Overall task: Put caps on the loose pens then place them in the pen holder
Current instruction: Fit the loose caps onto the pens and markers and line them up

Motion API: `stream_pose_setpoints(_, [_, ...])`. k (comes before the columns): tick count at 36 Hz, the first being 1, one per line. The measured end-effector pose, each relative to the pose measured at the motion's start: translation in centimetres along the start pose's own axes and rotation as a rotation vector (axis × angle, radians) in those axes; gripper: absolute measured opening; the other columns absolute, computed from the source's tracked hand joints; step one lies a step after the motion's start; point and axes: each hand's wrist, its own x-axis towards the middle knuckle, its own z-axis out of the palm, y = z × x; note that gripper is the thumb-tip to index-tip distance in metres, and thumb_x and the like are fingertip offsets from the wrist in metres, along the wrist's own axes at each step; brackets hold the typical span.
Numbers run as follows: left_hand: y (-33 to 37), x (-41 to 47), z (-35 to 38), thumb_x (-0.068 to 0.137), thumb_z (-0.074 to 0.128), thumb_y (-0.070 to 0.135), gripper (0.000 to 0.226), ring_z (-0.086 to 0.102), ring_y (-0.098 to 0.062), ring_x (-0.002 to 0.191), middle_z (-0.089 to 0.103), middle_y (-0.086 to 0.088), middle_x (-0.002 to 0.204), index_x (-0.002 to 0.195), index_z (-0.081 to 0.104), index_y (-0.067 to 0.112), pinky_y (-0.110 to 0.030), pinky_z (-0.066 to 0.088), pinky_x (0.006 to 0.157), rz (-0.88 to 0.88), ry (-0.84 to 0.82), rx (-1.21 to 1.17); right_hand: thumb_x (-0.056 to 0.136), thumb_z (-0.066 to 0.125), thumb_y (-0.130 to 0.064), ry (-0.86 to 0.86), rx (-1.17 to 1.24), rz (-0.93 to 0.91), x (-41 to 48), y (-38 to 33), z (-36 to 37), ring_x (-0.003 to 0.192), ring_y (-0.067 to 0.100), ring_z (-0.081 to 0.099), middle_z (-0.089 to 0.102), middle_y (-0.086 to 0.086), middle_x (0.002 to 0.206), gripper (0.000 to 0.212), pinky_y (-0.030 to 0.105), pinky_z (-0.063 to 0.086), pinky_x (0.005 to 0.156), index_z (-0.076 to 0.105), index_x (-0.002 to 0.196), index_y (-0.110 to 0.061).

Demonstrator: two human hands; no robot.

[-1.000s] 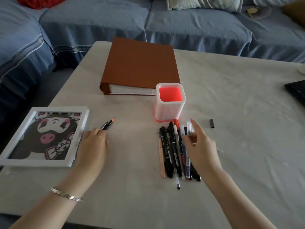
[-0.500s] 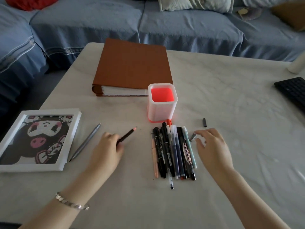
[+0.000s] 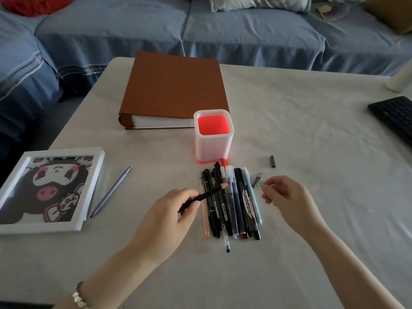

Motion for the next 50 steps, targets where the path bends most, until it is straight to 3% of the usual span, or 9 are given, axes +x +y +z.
stream_pose_setpoints(8, [0.6,-0.3,0.0,0.087,0.054,0.022,0.013,0.051,0.005,0.074,0.055,0.02,0.077,0.094,0.065,0.021,-0.004,0.035,0.063,0.025,-0.049,-0.038,0.087,0.053,-0.002,-0.089,0.339,-0.104,-1.9,-3.7,0.6,0.052,-0.003,0.052,0.062,-0.016,0.053,0.016,0.007,0.043,0.058,0.063,0.082,-0.014])
stream_pose_setpoints(16, [1.1,-0.4,-0.3,0.086,0.056,0.018,0.012,0.048,0.009,0.067,0.049,0.023,0.072,0.094,0.065,0.02,-0.002,0.033,0.06,0.042,-0.078,-0.006,0.087,0.055,-0.004,-0.194,0.25,-0.092,-2.2,-4.2,0.9,0.054,-0.005,0.053,0.064,-0.018,0.057,0.02,0.007,0.046,0.061,0.063,0.079,-0.02])
stream_pose_setpoints(28, [0.8,-0.6,-0.3,0.084,0.05,0.035,0.019,0.047,0.004,0.064,0.049,0.019,0.07,0.099,0.061,0.033,-0.007,0.034,0.058,0.072,-0.084,0.005,0.088,0.05,0.001,-0.29,0.343,-0.07,-2.7,-4.9,0.9,0.055,-0.003,0.056,0.066,-0.012,0.058,0.019,0.008,0.045,0.059,0.063,0.081,-0.012])
stream_pose_setpoints(35, [1.6,-0.5,-0.1,0.087,0.046,0.035,0.023,0.048,-0.002,0.066,0.054,0.011,0.075,0.103,0.06,0.026,-0.012,0.037,0.059,0.169,-0.069,0.07,0.083,0.06,-0.008,-0.304,0.25,-0.082,-3.1,-5.1,1.2,0.062,0.005,0.062,0.069,-0.005,0.061,0.025,0.015,0.05,0.066,0.067,0.071,-0.028])
stream_pose_setpoints(39, [2.4,-0.2,-0.2,0.084,0.056,0.025,0.016,0.053,0.003,0.064,0.061,0.016,0.069,0.096,0.065,0.031,-0.009,0.037,0.059,0.052,-0.086,-0.115,0.077,0.064,-0.005,-0.27,0.349,-0.09,-3.2,-5.6,1.2,0.052,0.001,0.059,0.065,-0.004,0.053,0.016,0.011,0.048,0.057,0.066,0.071,-0.019])
stream_pose_setpoints(42, [3.0,-0.2,-0.1,0.087,0.057,0.012,0.028,0.048,0.0,0.052,0.066,0.015,0.066,0.085,0.068,0.038,-0.012,0.036,0.053,-0.135,-0.181,-0.388,0.062,0.067,-0.016,-0.239,0.491,-0.051,-3.7,-5.7,1.7,0.046,0.002,0.056,0.061,-0.004,0.05,0.004,0.011,0.047,0.052,0.066,0.065,-0.019])
stream_pose_setpoints(44, [3.1,0.0,-0.1,0.087,0.055,0.008,0.03,0.044,0.0,0.049,0.063,0.017,0.061,0.083,0.066,0.036,-0.013,0.036,0.052,-0.181,-0.233,-0.458,0.067,0.066,-0.013,-0.255,0.514,-0.028,-3.8,-5.7,2.2,0.047,0.003,0.056,0.061,-0.003,0.052,0.008,0.012,0.047,0.053,0.067,0.062,-0.019])
stream_pose_setpoints(48, [1.2,-0.1,0.1,0.089,0.055,0.021,0.014,0.058,-0.01,0.065,0.067,0.005,0.073,0.085,0.067,0.021,-0.028,0.049,0.068,-0.177,-0.209,-0.243,0.087,0.053,-0.004,-0.326,0.37,0.056,-3.1,-4.9,3.4,0.052,0.005,0.057,0.062,-0.002,0.052,0.017,0.014,0.05,0.055,0.063,0.076,-0.013])
stream_pose_setpoints(50, [-1.0,-0.2,-0.2,0.09,0.049,0.033,0.028,0.062,-0.018,0.081,0.068,-0.005,0.086,0.089,0.067,0.012,-0.027,0.045,0.079,-0.184,-0.117,-0.013,0.091,0.049,-0.01,-0.291,0.278,0.091,-2.4,-4.4,3.7,0.051,0.011,0.056,0.062,-0.001,0.054,0.018,0.018,0.048,0.05,0.059,0.077,-0.011])
